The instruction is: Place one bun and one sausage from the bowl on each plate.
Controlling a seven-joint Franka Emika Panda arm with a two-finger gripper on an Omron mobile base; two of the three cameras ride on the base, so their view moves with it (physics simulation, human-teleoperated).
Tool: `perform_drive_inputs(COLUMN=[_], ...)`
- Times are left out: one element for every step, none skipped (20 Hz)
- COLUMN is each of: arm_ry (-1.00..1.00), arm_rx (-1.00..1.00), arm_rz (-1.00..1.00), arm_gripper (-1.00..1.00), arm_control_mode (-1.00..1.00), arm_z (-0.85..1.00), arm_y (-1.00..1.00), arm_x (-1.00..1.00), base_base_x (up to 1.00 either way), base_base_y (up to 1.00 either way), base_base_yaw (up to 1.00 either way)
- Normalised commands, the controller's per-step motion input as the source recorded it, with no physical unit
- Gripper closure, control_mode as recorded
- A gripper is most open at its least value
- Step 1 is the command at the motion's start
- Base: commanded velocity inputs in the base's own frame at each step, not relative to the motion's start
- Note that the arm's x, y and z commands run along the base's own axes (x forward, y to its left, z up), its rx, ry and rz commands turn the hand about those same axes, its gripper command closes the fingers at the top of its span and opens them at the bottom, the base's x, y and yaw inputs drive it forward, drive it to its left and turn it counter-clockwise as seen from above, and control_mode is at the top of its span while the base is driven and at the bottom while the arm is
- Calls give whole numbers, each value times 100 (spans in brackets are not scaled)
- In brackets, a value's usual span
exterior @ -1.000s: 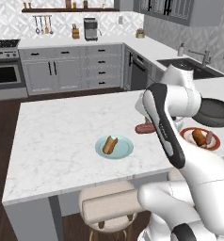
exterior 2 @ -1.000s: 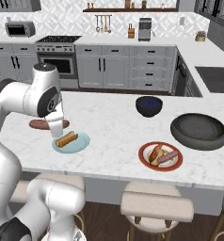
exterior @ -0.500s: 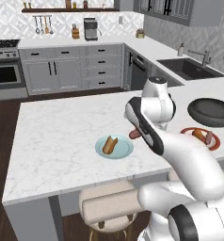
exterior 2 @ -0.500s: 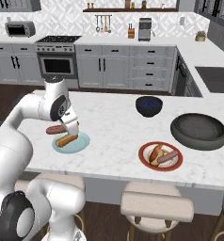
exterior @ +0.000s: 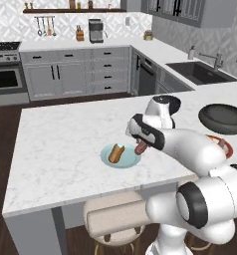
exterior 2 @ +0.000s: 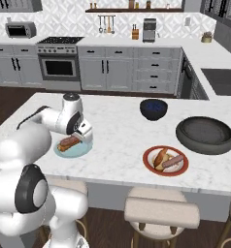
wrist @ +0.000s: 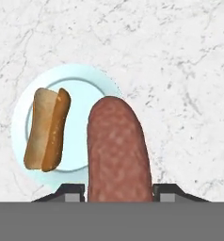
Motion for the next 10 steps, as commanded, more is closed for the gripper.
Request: perform_drive_inputs(arm_ry=[0,0,0,0,0,0,1,2,1,1], arm_rx=[-4,-5,-6,-6,-6,-6,-5,-5,-3,-3], arm_rz=[17,11,6,3,2,2,2,2,2,2], arm_gripper=[100,100,100,100,100,100,100,100,100,100], arm_control_mode=[-100,-100,-100,-100,-100,-100,-100,-100,-100,-100], arm_z=[-60,-59,-54,-53,-51,-49,-48,-54,-57,-59], arm_y=[25,29,27,30,29,30,25,23,14,5], arm_x=[73,72,70,66,62,59,54,54,52,51], base_base_x=[0,0,0,0,0,0,0,0,0,0], base_base_y=[0,0,0,0,0,0,0,0,0,0], base_base_yaw=[0,0,0,0,0,0,0,0,0,0])
